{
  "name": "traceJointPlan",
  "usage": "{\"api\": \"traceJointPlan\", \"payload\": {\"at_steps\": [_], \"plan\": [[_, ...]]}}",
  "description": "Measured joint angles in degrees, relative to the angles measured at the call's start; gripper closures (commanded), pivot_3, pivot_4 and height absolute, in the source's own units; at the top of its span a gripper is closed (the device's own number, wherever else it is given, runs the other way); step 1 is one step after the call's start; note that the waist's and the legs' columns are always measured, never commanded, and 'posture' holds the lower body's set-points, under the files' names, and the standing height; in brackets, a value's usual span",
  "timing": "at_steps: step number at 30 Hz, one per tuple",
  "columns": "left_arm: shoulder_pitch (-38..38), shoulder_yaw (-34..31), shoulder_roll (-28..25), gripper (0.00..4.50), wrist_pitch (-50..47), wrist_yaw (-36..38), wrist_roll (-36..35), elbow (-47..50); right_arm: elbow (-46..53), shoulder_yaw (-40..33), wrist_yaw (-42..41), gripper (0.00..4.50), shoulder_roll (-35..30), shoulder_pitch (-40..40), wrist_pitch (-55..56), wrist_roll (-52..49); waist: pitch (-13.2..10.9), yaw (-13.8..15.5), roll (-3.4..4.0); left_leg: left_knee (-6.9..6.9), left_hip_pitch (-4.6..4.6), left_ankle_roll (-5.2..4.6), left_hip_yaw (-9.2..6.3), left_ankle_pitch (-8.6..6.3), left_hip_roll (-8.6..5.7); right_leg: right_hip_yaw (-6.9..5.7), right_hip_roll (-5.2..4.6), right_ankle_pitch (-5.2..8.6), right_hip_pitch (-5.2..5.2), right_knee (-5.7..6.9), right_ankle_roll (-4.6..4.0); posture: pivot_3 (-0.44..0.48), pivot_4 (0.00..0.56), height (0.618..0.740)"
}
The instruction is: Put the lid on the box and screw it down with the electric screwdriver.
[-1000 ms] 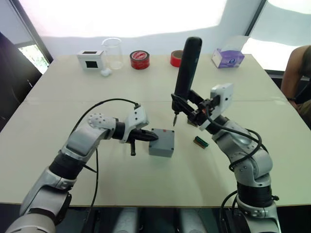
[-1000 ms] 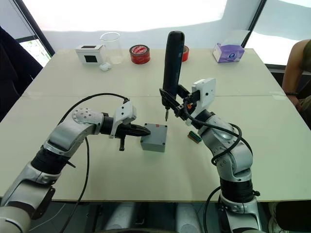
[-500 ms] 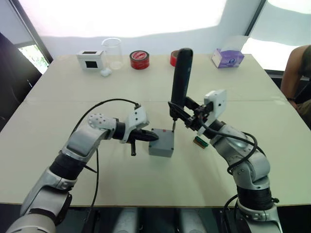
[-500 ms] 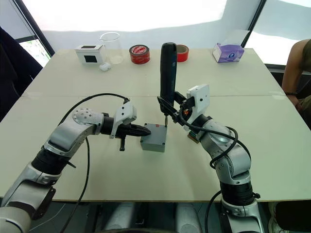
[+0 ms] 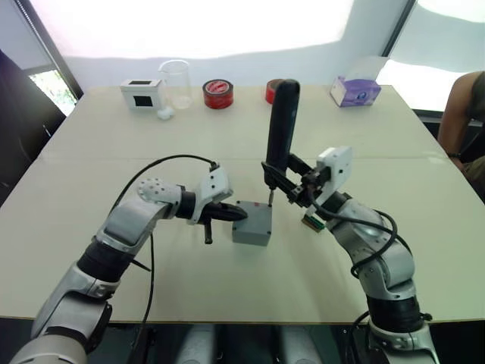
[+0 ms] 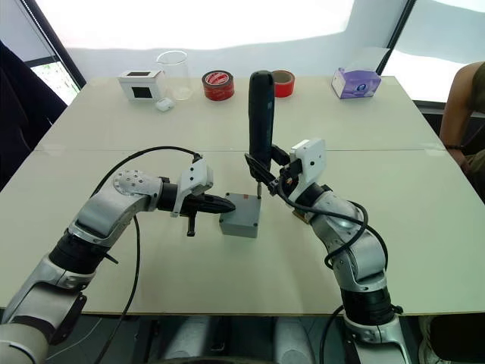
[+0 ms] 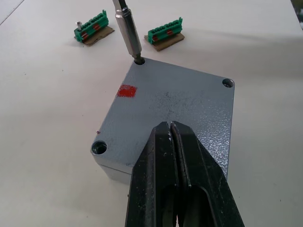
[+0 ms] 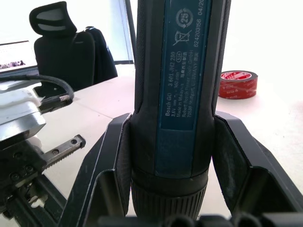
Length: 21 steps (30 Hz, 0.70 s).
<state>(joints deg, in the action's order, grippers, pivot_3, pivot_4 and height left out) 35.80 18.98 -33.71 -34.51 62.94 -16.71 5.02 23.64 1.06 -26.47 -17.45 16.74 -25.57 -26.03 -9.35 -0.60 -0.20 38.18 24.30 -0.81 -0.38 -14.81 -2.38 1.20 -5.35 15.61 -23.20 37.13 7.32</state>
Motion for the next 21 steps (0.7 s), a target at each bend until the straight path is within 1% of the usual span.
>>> {"api": "traceJointPlan", "payload": {"at_steps": [3, 7, 16, 21], "plan": [[0.0, 0.05, 0.0, 4.5, 0.06, 0.01, 0.13, -0.43, 1.02, 0.37, -0.56, 2.7, -0.76, -1.31, 0.63, 0.22, 0.06, -0.08, -0.08, -0.04, -0.24, -0.02, 0.0, -0.01, 0.01, 0.0, 0.0, 0.01, 0.22, -0.04, -0.02, 0.0, 0.15, 0.74], [-0.06, 0.44, 0.1, 4.5, 0.09, 0.0, 0.76, -0.57, 0.99, 1.04, -0.47, 2.7, -1.14, -1.59, 0.83, 1.2, 0.08, -0.04, -0.11, -0.19, -0.9, -0.11, 0.0, -0.09, 0.01, -0.01, -0.01, 0.12, 0.85, -0.14, -0.16, 0.0, 0.15, 0.74], [-0.23, 0.46, 0.58, 4.5, 0.12, -0.07, 1.24, -0.85, 0.8, 3.1, 0.45, 2.7, -1.59, -1.62, 0.9, 4.18, 0.37, 0.06, -0.37, -0.2, -0.92, -0.1, -0.05, -0.09, 0.02, -0.05, -0.04, 0.13, 0.9, -0.15, -0.18, 0.0, 0.15, 0.74], [-0.51, 0.46, 0.59, 4.5, 0.15, -0.49, 1.24, -0.82, 0.01, 2.8, 0.86, 2.7, -0.42, -1.65, 0.88, 3.8, 0.54, 0.06, -0.41, -0.23, -0.93, -0.1, -0.07, -0.1, 0.02, -0.06, -0.07, 0.14, 0.9, -0.16, -0.2, 0.0, 0.15, 0.74]]}}
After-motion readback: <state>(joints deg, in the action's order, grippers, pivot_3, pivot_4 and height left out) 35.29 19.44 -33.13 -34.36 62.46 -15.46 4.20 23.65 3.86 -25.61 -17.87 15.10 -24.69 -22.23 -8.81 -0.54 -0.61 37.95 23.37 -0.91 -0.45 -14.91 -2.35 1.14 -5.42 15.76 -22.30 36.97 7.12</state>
